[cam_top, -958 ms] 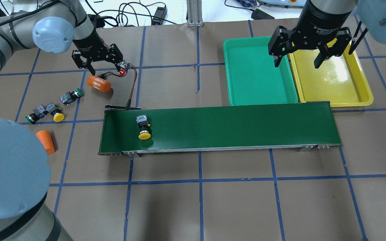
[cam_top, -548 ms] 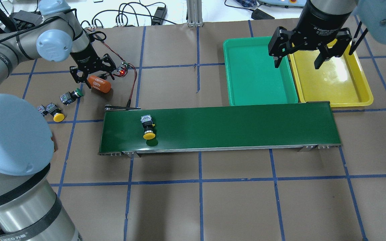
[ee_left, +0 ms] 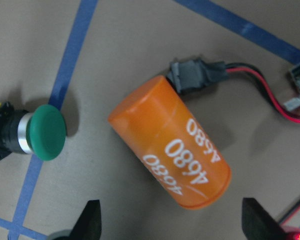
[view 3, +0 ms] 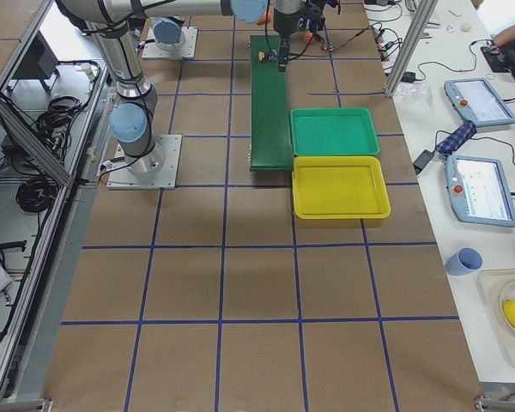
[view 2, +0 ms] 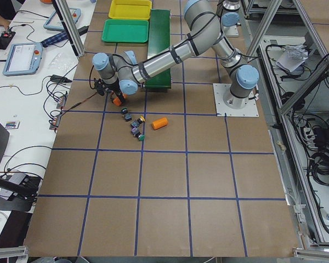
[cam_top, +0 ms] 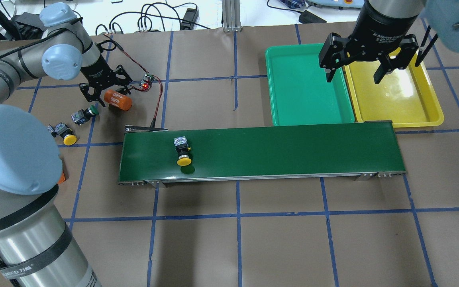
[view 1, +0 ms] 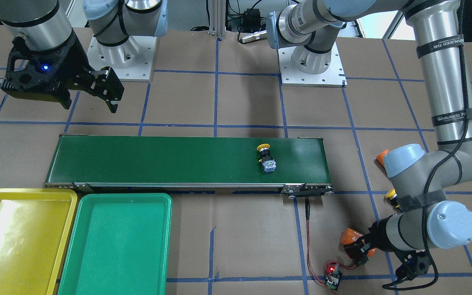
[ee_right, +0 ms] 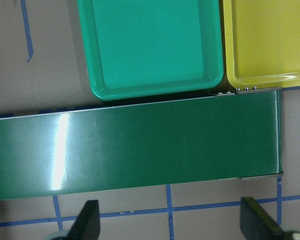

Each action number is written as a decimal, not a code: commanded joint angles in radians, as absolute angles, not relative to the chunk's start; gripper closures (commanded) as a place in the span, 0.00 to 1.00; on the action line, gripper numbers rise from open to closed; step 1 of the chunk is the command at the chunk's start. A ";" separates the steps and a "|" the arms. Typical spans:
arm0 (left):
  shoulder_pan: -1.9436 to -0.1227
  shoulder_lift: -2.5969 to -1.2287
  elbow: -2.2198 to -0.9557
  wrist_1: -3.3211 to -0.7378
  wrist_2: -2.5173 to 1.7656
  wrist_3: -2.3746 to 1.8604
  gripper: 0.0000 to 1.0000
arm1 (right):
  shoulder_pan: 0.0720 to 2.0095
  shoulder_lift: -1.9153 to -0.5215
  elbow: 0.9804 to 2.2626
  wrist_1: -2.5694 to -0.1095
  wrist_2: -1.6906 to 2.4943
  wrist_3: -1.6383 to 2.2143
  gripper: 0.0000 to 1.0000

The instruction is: Sort buttons by color to trays

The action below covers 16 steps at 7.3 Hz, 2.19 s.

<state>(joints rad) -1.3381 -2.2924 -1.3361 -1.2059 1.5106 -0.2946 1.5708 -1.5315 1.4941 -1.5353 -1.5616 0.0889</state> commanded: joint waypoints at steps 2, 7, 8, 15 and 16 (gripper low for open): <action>-1.348 -2.300 -1.353 -1.180 1.476 -0.322 0.06 | 1.571 -1.531 1.494 -1.534 -1.562 0.089 0.00; -1.345 -2.269 -1.355 -1.226 1.482 -0.239 0.99 | 1.571 -1.532 1.494 -1.534 -1.562 0.089 0.00; -1.341 -2.238 -1.336 -1.321 1.483 -0.213 1.00 | 1.571 -1.532 1.494 -1.534 -1.562 0.089 0.00; -1.495 -1.797 -1.713 -1.493 1.477 -0.030 1.00 | 1.571 -1.531 1.494 -1.534 -1.562 0.089 0.00; -1.502 -1.795 -1.726 -1.474 1.477 -0.233 1.00 | 1.571 -1.531 1.494 -1.532 -1.562 0.089 0.00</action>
<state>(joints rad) -1.4866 -1.8180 -1.6768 -1.5069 1.4795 -0.0586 1.5708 -1.5310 1.4941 -1.5336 -1.5616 0.0889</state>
